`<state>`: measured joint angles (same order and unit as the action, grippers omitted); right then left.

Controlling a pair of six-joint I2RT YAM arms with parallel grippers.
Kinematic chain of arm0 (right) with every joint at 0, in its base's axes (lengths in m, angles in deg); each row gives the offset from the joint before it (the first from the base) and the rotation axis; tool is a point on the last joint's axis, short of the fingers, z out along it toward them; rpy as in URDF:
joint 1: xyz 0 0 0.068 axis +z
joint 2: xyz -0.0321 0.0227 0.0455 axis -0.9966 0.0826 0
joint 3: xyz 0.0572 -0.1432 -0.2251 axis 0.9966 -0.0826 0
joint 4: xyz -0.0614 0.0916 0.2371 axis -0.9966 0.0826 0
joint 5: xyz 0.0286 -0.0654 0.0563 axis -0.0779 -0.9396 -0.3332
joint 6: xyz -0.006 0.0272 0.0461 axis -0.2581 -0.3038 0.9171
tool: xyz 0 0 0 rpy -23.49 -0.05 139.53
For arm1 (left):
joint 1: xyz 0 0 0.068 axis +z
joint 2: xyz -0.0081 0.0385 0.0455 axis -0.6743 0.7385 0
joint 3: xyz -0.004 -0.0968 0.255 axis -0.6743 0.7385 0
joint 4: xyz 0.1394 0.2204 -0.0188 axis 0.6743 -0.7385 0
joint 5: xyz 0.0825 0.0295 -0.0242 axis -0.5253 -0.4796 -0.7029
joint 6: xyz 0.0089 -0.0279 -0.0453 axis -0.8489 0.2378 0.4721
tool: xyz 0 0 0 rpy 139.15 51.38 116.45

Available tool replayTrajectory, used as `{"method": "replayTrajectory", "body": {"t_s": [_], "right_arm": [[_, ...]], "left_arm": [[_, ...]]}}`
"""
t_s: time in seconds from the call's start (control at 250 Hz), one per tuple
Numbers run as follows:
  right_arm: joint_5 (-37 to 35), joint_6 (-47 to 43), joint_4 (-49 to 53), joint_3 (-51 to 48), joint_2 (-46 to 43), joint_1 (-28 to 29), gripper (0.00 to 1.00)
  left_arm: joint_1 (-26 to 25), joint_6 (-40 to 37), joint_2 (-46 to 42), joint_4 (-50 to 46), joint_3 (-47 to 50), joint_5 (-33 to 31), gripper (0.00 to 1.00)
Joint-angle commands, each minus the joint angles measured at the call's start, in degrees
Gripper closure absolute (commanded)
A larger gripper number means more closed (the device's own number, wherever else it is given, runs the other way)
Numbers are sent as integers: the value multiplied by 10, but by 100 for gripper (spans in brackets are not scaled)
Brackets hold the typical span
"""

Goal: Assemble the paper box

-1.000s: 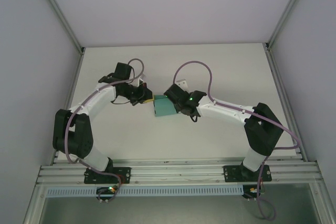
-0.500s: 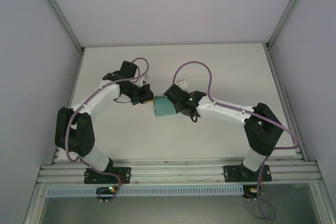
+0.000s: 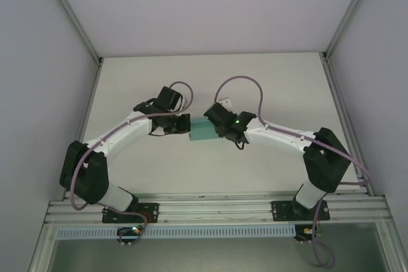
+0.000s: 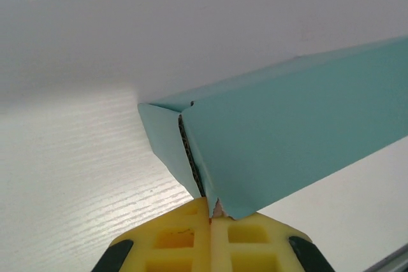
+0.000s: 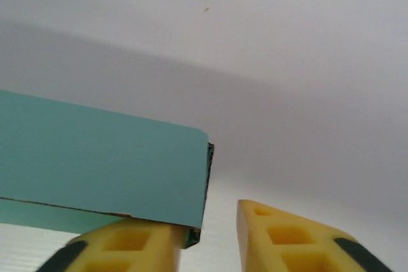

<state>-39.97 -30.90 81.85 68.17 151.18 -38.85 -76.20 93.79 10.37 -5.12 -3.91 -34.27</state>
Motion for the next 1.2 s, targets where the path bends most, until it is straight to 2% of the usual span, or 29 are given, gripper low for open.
{"method": "replayTrajectory", "body": {"t_s": [0.0, 0.02, 0.12, 0.208, 0.335, 0.471, 0.555, 0.679, 0.811, 0.894, 0.958, 1.03, 1.086, 1.198], "right_arm": [[105, -11, -39, -19, -55, -17, 58], [116, -13, -47, -23, -66, -23, 53], [167, -20, -86, -42, -109, -51, 50], [217, -24, -116, -50, -122, -72, 37], [214, -15, -133, -35, -100, -91, 32], [217, 11, -124, -22, -56, -115, 42], [224, 21, -139, -40, -37, -128, 44], [243, 47, -147, -75, -19, -139, 64], [264, 80, -191, -139, -24, -141, 72], [276, 99, -214, -168, -27, -139, 75], [282, 110, -227, -185, -30, -139, 80], [281, 114, -232, -194, -35, -139, 80], [278, 114, -229, -196, -38, -139, 80], [280, 110, -228, -196, -40, -138, 79]], "left_arm": [[-12, -11, 33, -26, 21, -44, 100], [-13, -13, 34, -26, 20, -44, 100], [-17, -22, 36, -28, 15, -48, 100], [-20, -32, 37, -30, 11, -49, 100], [-23, -40, 40, -30, 6, -49, 100], [-25, -47, 44, -30, 2, -46, 100], [-25, -49, 44, -27, 2, -44, 100], [-27, -57, 41, -25, 0, -41, 100], [-29, -61, 25, -18, -4, -29, 100], [-39, -63, 5, -15, -11, -19, 84], [-45, -63, -12, -23, -21, -10, 67], [-49, -60, -32, -36, -30, -4, 57], [-49, -54, -48, -44, -33, -6, 53], [-42, -36, -65, -47, -34, -31, 39]]}}
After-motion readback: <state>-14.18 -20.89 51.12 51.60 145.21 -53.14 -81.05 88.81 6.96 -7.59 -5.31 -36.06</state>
